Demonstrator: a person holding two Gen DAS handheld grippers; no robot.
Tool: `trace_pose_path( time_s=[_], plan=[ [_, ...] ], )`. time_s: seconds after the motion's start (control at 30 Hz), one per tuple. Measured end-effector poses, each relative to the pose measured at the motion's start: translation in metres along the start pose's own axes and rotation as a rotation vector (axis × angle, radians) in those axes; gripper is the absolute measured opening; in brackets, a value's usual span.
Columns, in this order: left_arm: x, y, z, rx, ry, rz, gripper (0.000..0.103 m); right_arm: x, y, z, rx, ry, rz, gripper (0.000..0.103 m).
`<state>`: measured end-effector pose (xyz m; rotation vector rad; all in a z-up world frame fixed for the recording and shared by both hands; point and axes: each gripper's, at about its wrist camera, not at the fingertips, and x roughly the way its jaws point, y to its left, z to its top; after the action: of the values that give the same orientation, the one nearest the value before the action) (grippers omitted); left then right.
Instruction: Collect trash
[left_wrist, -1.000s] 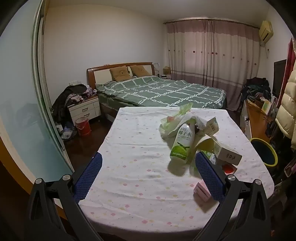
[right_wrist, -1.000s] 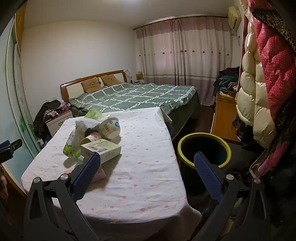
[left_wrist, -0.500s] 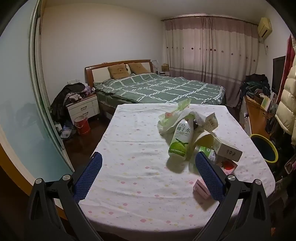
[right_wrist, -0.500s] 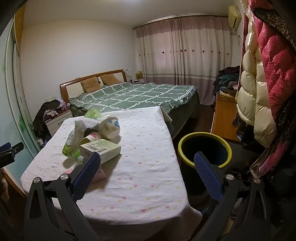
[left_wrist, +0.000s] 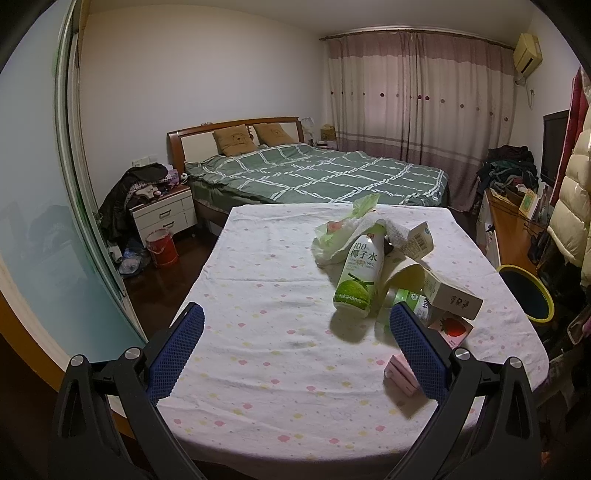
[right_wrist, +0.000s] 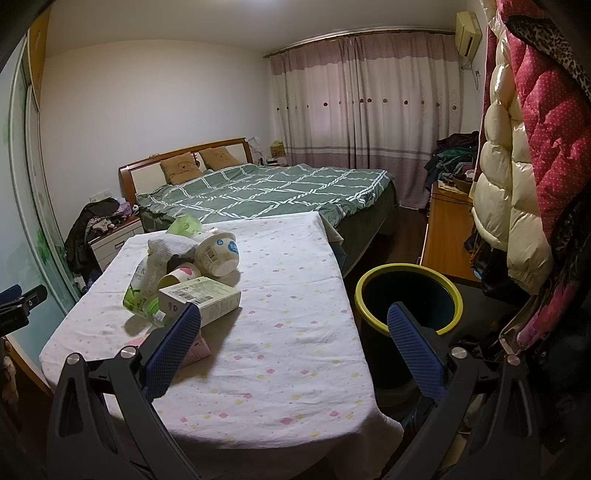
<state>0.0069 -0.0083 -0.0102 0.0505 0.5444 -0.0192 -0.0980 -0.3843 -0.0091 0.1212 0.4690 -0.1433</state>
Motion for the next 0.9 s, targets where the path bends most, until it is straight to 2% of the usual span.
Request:
trace_pose_path(
  time_s=[0.9],
  plan=[
    [0.0006, -0.0021, -0.0026, 0.004, 0.004, -0.004, 0.099, 0.0044, 0.0017, -0.0007, 0.0, 0.007, 0.0, 0.097]
  ],
)
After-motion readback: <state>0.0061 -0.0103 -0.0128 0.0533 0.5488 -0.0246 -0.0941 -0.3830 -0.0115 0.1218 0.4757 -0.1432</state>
